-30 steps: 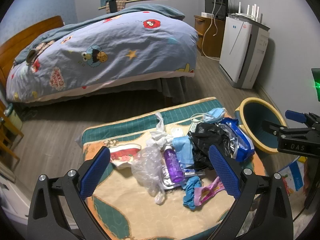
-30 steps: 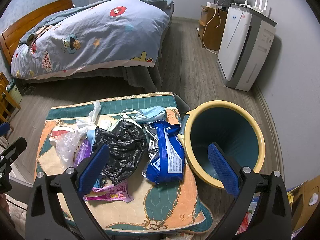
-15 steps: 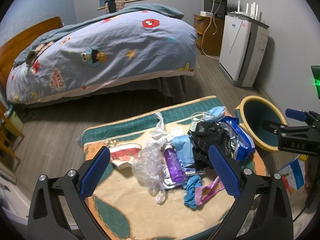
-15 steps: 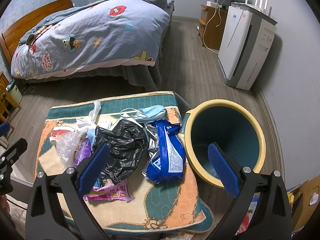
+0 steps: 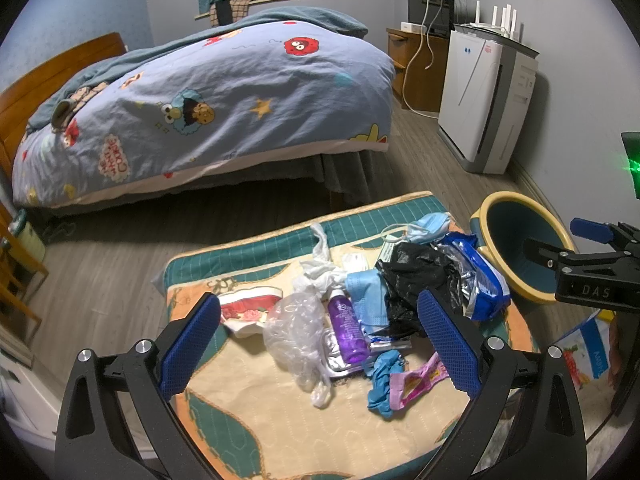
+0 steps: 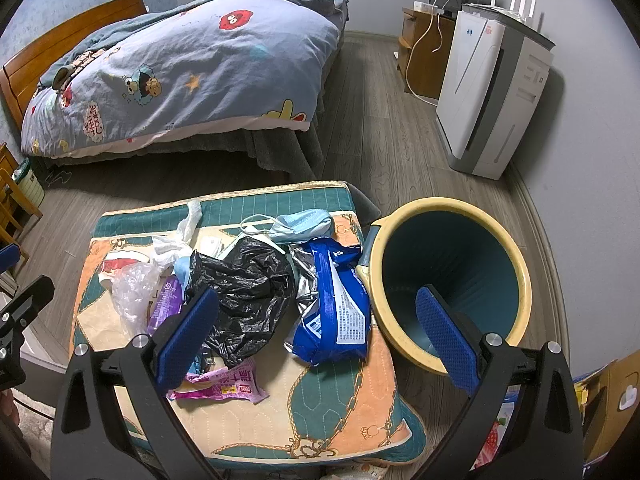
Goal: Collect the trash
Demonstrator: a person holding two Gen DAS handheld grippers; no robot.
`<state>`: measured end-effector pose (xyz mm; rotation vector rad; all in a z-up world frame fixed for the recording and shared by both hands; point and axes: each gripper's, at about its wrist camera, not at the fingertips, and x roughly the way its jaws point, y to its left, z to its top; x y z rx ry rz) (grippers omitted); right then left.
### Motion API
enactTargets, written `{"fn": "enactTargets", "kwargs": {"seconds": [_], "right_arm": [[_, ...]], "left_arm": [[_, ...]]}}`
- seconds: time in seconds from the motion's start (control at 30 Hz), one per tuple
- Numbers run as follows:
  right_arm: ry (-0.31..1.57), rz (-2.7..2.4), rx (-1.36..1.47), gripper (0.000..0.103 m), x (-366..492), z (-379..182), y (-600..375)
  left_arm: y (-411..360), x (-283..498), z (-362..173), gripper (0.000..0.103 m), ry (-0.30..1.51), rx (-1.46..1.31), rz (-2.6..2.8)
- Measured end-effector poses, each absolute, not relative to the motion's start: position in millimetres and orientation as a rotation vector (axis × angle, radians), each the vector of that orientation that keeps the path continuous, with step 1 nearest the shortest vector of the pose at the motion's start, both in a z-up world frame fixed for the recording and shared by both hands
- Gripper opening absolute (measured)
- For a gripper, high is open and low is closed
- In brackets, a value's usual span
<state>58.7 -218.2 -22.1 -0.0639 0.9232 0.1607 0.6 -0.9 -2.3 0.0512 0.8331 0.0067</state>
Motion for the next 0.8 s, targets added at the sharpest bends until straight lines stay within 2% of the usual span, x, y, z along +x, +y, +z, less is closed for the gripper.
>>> {"fn": "enactTargets", "kwargs": {"seconds": [0.8], "right_arm": [[0.928, 0.161, -0.064, 0.097, 58.6, -27.3, -218.0]], "left_arm": [[-1.7, 1.1, -2.7, 0.098, 0.835, 0.054, 0.008]]}}
